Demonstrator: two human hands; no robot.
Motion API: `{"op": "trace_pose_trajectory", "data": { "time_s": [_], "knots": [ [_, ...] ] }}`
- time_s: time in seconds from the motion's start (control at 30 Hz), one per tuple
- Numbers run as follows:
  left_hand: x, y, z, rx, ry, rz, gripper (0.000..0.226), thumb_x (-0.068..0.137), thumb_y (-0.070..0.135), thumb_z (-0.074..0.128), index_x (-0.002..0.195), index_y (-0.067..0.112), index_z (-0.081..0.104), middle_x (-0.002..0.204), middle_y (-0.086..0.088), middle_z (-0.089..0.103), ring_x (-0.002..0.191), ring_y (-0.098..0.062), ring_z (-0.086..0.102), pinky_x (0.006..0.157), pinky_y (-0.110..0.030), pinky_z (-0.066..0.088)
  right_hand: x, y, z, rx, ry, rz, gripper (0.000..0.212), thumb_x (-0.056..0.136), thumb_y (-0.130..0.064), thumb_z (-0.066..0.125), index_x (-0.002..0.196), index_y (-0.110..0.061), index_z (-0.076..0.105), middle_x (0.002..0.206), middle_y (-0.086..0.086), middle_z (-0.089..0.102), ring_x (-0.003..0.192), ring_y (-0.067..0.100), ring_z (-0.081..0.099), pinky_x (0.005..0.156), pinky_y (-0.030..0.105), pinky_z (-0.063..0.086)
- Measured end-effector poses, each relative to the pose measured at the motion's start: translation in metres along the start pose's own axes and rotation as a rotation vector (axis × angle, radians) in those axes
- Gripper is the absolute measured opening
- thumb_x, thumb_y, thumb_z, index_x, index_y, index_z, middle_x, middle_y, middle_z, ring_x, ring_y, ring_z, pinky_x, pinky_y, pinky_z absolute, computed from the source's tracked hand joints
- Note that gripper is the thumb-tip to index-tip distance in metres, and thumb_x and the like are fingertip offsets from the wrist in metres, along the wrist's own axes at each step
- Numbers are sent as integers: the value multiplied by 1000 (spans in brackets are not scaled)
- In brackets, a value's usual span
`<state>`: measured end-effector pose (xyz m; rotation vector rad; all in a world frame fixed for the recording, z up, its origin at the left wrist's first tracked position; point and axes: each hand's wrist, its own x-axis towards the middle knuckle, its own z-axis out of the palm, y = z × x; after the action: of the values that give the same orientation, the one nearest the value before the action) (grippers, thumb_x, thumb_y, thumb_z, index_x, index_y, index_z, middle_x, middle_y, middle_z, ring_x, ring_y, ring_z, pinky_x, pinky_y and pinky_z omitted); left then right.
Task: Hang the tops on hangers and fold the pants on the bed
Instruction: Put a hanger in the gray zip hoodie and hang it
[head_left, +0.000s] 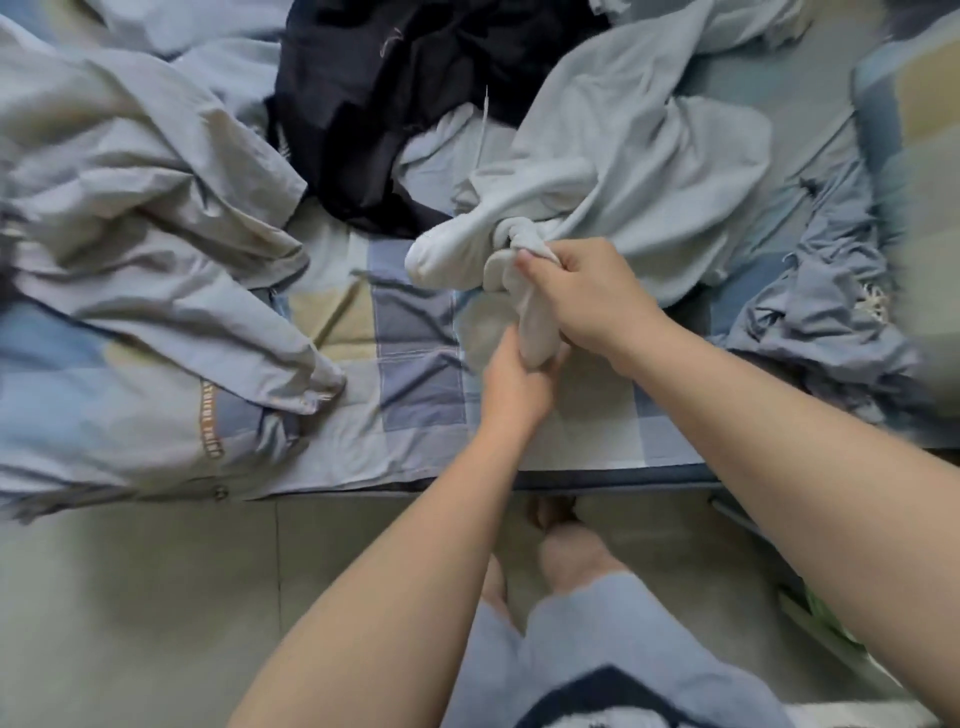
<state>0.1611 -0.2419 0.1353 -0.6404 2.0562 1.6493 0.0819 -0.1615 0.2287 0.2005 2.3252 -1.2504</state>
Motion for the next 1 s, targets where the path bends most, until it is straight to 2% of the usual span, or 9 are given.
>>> {"op": "trace_pose_trajectory", "data": {
  "time_s": [0.17, 0.3, 0.47, 0.6, 0.67, 0.77, 0.83, 0.9, 1.0],
  "knots": [
    [-59, 48, -47, -87, 21, -6, 21, 91, 12, 47, 94, 18, 67, 95, -3, 70, 94, -26, 64, 84, -44, 55, -65, -52, -29, 371, -26, 152, 34, 104, -28, 51, 105, 1, 69, 107, 24, 71, 101, 36, 69, 88, 53, 58],
    [-99, 88, -73, -178, -4, -49, 23, 98, 18, 51, 108, 27, 69, 103, 10, 73, 99, -14, 68, 77, -26, 56, -104, -66, -60, 612, -130, 180, 31, 108, -32, 41, 114, -14, 67, 116, 9, 73, 100, 24, 71, 83, 35, 58],
    [-139, 125, -79, -407, 51, -244, 38, 101, 41, 54, 127, 14, 61, 119, -11, 70, 110, -31, 66, 97, -49, 54, -147, -41, -78, 430, -128, 96, 15, 100, -26, 59, 112, -22, 68, 115, 8, 73, 101, 18, 67, 84, 32, 53],
    [-158, 148, -86, -465, -16, -157, 30, 106, 30, 49, 106, 7, 68, 101, -12, 75, 90, -20, 73, 79, -32, 58, -173, -2, -73, 235, -220, 2, 67, 86, -14, 75, 144, -33, 46, 144, -4, 49, 130, 12, 49, 98, 23, 45],
    [-167, 160, -94, -494, -72, -104, 31, 106, 25, 48, 100, 5, 70, 97, -13, 76, 86, -19, 74, 73, -30, 59, -170, 10, -66, -60, -235, -42, 84, 81, -17, 75, 152, -36, 34, 156, -7, 35, 145, 16, 32, 113, 37, 35],
    [-182, 178, -109, -504, -164, -56, 42, 106, 26, 46, 87, 9, 80, 98, -16, 75, 87, -23, 75, 70, -32, 60, -161, 15, -55, -322, -274, -103, 59, 81, -40, 70, 137, -32, 55, 140, -3, 51, 134, 24, 44, 107, 50, 40],
    [-188, 184, -120, -474, -169, -21, 46, 106, 27, 47, 75, 19, 80, 95, -15, 75, 85, -25, 73, 69, -34, 59, -159, 9, -49, -194, -216, -76, 18, 89, -33, 60, 101, -24, 71, 111, -2, 66, 113, 27, 58, 94, 40, 47],
    [-191, 188, -131, -435, -120, 0, 47, 106, 27, 49, 68, 24, 75, 85, -9, 73, 77, -22, 70, 63, -30, 56, -153, 4, -47, -22, -119, -60, 23, 97, -26, 56, 78, -21, 66, 88, -6, 68, 97, 25, 64, 81, 32, 47],
    [-195, 188, -142, -374, -135, 44, 49, 106, 22, 47, 65, 25, 74, 70, 2, 70, 63, -13, 67, 55, -22, 52, -145, -9, -55, 23, -41, -96, 18, 97, -24, 64, 113, -18, 62, 116, -8, 63, 107, 16, 61, 91, 29, 46]
  ]
}}
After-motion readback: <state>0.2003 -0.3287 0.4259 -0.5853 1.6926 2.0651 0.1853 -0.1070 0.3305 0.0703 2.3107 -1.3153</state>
